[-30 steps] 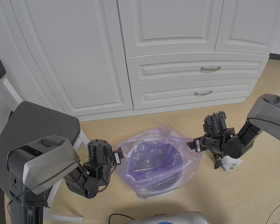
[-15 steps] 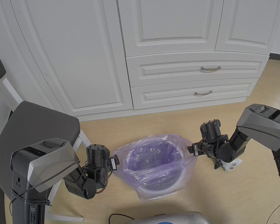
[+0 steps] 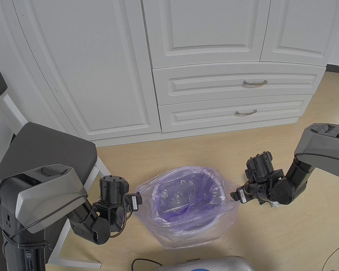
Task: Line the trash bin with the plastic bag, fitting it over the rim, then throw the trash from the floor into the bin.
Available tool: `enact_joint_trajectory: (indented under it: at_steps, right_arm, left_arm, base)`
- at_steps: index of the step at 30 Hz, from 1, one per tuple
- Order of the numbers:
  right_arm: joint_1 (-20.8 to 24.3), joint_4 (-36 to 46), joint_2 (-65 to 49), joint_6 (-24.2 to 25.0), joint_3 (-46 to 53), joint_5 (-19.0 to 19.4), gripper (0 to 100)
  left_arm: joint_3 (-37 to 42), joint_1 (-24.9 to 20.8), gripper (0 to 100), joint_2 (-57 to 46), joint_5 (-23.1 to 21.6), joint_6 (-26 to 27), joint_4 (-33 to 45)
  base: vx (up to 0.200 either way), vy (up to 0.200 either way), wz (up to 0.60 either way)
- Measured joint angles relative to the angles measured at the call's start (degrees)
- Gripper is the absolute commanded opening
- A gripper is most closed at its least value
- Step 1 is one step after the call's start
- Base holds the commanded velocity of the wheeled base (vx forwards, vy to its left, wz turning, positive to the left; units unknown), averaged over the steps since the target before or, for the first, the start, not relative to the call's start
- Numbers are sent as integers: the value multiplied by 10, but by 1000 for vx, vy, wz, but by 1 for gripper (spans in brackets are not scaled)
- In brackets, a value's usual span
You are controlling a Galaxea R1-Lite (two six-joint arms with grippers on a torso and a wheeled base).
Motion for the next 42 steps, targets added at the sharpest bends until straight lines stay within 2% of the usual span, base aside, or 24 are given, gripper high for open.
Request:
enact_joint_trajectory:
  at_steps: [9,14,18,22,25,31,35,42]
  right_arm:
    - [48,-2,-65,2,54,15,100]
    - [70,-3,-67,2,65,15,100]
    - [88,-3,-63,-3,84,16,100]
    - [109,-3,-66,-23,113,16,100]
    - [125,-8,-70,-43,138,16,100]
    - [141,-21,-64,-59,158,17,100]
    - [143,-23,-48,-58,153,16,100]
    - [128,-23,-12,-52,122,16,100]
  left_arm:
    - [52,-56,100,-58,-7,0,-17]
    - [63,-77,100,-57,-7,2,-29]
    - [85,-89,100,-44,-11,27,-31]
    - [128,-94,100,-48,-45,70,-31]
    - [158,-94,100,-57,-72,89,-31]
    - [183,-91,100,-65,-82,114,-21]
    - [184,-79,100,-57,-88,118,-16]
    - [148,-32,100,-13,-91,133,-13]
  base:
    - [0,0,0]
    - [0,0,0]
    - [0,0,0]
    - [0,0,0]
    - [0,0,0]
    - [0,0,0]
    - [0,0,0]
    - [0,0,0]
